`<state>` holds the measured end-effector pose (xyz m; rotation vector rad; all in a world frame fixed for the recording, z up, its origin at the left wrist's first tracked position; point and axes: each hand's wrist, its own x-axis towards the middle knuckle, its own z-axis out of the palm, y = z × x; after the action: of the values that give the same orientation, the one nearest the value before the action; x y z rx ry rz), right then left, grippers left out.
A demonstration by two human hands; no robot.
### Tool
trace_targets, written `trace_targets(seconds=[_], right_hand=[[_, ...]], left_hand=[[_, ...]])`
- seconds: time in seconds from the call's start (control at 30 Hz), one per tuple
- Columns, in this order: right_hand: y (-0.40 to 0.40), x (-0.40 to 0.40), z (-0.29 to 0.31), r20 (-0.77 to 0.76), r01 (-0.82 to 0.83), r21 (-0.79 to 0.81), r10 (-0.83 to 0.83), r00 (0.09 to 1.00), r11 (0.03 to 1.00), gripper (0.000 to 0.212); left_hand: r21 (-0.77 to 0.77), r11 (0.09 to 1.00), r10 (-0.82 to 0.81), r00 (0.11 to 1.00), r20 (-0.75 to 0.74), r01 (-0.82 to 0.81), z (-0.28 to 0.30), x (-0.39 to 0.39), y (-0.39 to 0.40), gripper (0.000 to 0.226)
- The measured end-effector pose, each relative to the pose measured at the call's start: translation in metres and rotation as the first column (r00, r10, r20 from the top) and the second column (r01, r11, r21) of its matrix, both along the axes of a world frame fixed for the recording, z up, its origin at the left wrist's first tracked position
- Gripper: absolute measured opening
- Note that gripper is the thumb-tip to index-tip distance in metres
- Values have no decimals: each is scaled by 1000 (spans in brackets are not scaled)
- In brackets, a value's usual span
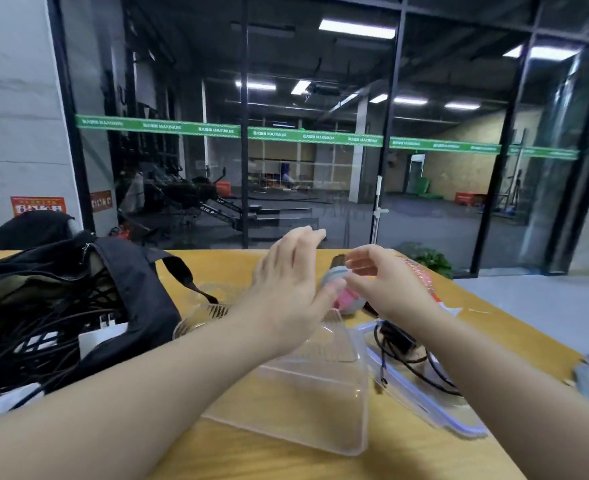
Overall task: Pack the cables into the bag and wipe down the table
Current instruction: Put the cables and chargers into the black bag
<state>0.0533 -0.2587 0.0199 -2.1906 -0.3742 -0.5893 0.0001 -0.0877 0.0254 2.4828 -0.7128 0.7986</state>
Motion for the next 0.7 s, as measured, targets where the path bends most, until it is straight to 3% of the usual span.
trace_targets(seconds=[0.17, 0.33, 0.4, 0.53, 0.6, 0.7], right_hand=[[-43, 5, -6, 19, 73, -109, -71, 997, 991, 26], [-78, 10, -10, -23, 82, -295, -93, 995, 952, 37], [-87, 9, -8, -89, 43, -406, -87, 992, 913, 47], [-98, 11, -7, -294, -99, -624, -116, 949, 775, 68], [-102, 15, -11, -390, -158, -652, -149, 909, 742, 76], [-105, 21, -18, -411, -175, -676, -169, 896, 715, 78]], left_hand=[[276, 961, -6, 998, 69, -13, -4, 31, -23, 63], [405, 914, 2, 998, 60, -26, -2, 70, -42, 66], [514, 856, 10, 994, 107, -64, -1, 89, -51, 67], [762, 638, -73, 975, 209, -116, -5, 123, -71, 63], [795, 600, -80, 982, 169, -88, -9, 135, -86, 61], [812, 581, -72, 992, 108, -46, -12, 150, -111, 61]])
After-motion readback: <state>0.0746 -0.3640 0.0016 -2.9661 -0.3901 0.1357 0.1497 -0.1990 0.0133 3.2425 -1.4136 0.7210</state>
